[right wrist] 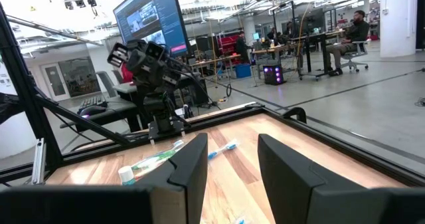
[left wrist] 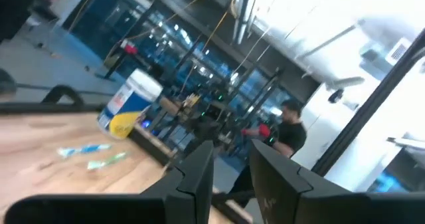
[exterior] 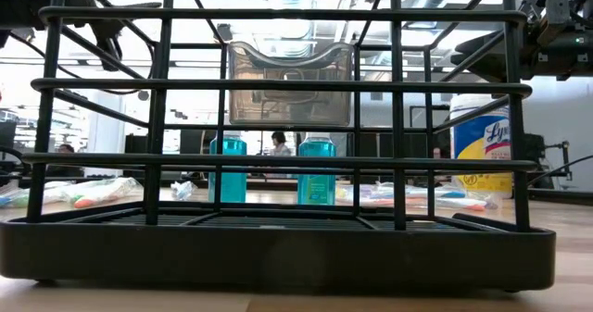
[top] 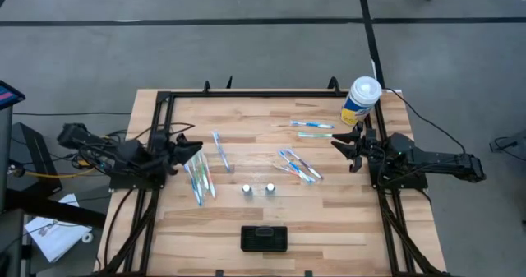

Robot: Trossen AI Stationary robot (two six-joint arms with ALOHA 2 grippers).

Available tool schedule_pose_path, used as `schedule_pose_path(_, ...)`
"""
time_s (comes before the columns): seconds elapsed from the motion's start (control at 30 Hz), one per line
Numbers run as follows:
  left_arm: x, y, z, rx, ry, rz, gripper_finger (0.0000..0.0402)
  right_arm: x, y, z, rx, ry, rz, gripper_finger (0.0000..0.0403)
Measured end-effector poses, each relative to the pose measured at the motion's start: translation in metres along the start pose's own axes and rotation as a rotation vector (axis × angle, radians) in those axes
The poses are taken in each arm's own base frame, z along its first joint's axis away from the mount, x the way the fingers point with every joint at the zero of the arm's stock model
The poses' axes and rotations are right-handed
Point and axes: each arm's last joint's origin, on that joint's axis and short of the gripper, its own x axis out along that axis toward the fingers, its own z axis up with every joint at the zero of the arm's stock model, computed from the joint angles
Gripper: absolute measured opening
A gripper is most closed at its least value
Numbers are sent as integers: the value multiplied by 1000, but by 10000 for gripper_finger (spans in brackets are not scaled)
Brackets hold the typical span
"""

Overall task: Pick & Place toothbrushing station
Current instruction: Put the mouthwash into the mesh organizer

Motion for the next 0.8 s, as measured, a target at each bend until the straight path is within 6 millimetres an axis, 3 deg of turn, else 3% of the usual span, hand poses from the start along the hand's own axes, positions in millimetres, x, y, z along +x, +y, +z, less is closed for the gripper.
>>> schedule_pose_path(0.17, 5, 2, -9, 42, 50, 30, 92, 0, 0, 0, 0, 0, 0, 124)
schedule_pose_path(0.3, 8, 0, -10, -48, 33, 22, 92, 0, 0, 1, -42, -13, -4, 124)
schedule_pose_path(0.5, 9, -2, -9, -77, 33, 0, 92, -2, 2, 17, -31, -178, 19, 124)
schedule_pose_path(0.7, 10, 0, -12, -136, 26, 48, 92, -5, 4, 31, 45, -320, 39, 124)
schedule_pose_path(0.8, 11, 2, -14, -133, 17, 89, 92, -6, 4, 33, 209, -339, 69, 124)
